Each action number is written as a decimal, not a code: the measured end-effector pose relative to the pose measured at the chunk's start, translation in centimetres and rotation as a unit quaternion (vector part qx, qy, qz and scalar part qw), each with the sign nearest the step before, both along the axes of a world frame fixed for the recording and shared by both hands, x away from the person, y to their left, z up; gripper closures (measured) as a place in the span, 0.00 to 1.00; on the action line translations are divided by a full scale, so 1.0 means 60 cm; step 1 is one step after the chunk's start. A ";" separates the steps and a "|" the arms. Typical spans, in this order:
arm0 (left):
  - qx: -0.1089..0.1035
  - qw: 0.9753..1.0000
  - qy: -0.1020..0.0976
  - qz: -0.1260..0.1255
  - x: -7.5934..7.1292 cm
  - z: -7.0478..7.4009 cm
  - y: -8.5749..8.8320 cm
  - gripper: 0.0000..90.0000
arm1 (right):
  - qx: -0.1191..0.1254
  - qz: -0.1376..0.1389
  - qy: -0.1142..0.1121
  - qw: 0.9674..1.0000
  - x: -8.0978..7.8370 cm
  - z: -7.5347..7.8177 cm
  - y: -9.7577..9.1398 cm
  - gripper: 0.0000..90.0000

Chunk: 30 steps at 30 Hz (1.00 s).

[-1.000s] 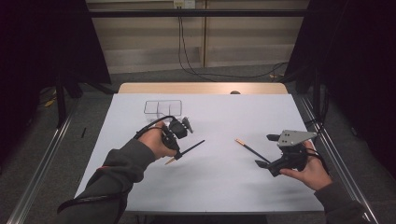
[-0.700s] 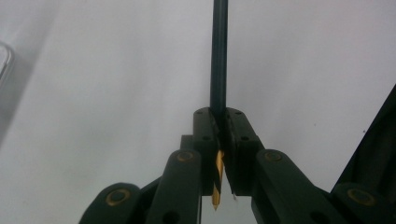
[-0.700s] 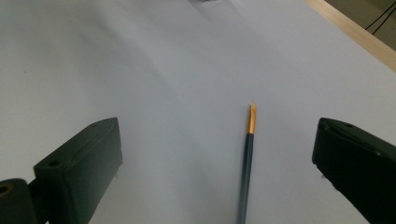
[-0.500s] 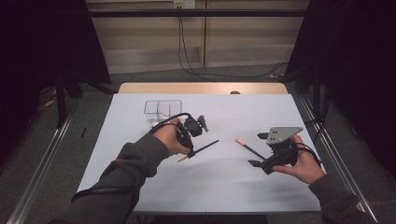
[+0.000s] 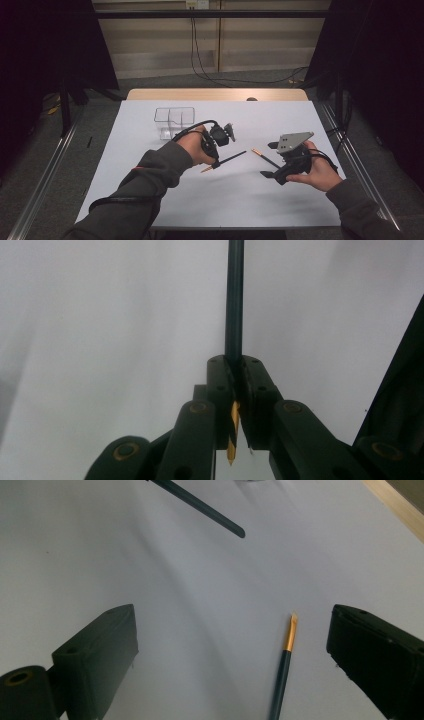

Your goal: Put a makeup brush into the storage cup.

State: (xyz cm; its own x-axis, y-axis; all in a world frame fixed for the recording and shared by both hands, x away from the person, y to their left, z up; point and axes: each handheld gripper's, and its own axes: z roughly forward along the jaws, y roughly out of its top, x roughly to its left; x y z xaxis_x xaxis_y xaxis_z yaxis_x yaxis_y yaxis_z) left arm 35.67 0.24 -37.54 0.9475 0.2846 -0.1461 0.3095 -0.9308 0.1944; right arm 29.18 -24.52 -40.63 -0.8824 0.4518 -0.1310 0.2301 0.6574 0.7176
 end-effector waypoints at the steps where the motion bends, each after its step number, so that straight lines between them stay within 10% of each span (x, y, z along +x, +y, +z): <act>1: -0.008 1.000 0.001 0.014 -0.003 -0.002 -0.003 0.94 | 0.004 0.001 0.003 1.000 0.001 0.001 0.001 0.09; 30: -0.012 1.000 0.003 -0.018 -0.010 0.001 -0.044 0.93 | -0.022 0.075 -0.017 0.997 0.002 0.011 0.037 0.50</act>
